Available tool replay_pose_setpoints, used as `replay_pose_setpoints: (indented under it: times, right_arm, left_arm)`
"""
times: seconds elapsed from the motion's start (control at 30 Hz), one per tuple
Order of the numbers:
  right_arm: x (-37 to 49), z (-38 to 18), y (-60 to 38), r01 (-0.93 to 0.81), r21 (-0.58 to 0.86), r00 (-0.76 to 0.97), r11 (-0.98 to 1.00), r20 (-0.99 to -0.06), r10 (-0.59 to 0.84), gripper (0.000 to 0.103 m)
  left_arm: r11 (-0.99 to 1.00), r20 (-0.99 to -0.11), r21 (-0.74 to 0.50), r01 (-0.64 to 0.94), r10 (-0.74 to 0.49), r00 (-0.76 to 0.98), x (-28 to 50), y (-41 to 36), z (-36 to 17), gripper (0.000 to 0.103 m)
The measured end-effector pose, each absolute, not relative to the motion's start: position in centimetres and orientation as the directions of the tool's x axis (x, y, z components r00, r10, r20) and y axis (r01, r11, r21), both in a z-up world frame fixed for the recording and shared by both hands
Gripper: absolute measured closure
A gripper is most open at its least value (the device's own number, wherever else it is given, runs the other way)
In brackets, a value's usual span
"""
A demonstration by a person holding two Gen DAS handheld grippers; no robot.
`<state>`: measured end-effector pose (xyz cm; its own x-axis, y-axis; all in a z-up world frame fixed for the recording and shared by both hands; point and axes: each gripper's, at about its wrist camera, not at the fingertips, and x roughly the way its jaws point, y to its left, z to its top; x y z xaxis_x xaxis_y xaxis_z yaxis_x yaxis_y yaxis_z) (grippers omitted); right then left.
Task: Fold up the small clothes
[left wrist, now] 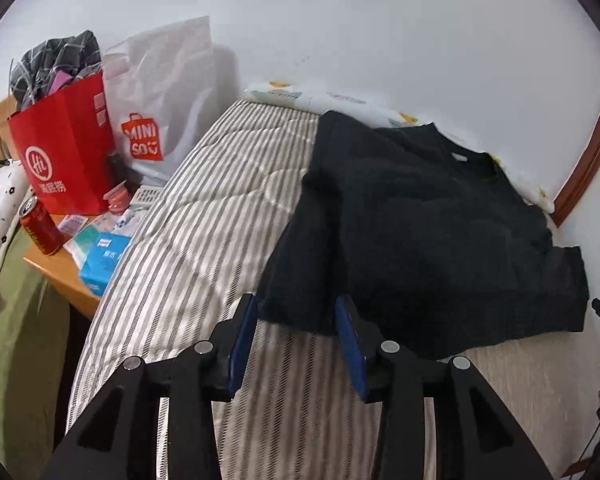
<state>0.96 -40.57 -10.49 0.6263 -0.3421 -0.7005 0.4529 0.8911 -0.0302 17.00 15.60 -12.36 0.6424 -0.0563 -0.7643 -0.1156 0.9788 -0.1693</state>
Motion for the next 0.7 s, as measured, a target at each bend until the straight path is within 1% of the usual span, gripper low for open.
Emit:
replay_pose_setpoints:
  times: [0.13, 0.23, 0.33, 0.43, 0.63, 0.7]
  right_arm:
    - [1.6, -11.4, -41.2, 0.451, 0.007, 0.629, 0.893, -0.712, -0.312, 0.053]
    - [2.7, -12.1, -41.4, 0.454, 0.006, 0.617, 0.891, -0.723, -0.31, 0.054]
    - [3.5, -13.1, -41.9, 0.458, 0.035, 0.608, 0.888, -0.742, -0.284, 0.055]
    - [4.2, -13.9, -42.5, 0.457, 0.073, 0.608, 0.887, -0.753, -0.252, 0.055]
    - [4.7, -14.7, -43.4, 0.441, 0.138, 0.626, 0.887, -0.755, -0.194, 0.055]
    - [4.9, -14.8, -43.1, 0.433, 0.132, 0.631, 0.891, -0.75, -0.196, 0.058]
  left_arm:
    - [0.969, -0.768, -0.212, -0.129, -0.084, 0.635, 17.1, 16.5, -13.1, 0.065]
    - [0.971, -0.759, -0.21, -0.119, -0.085, 0.646, 17.7, 16.5, -13.2, 0.065]
    - [0.975, -0.77, -0.197, -0.106, -0.087, 0.632, 18.8, 16.4, -13.7, 0.065]
    - [0.974, -0.783, -0.209, -0.084, -0.115, 0.611, 20.1, 16.3, -14.7, 0.065]
    - [0.971, -0.792, -0.228, -0.07, -0.143, 0.594, 21.4, 16.3, -15.8, 0.064]
    - [0.972, -0.792, -0.222, -0.079, -0.133, 0.597, 21.4, 16.2, -15.9, 0.065]
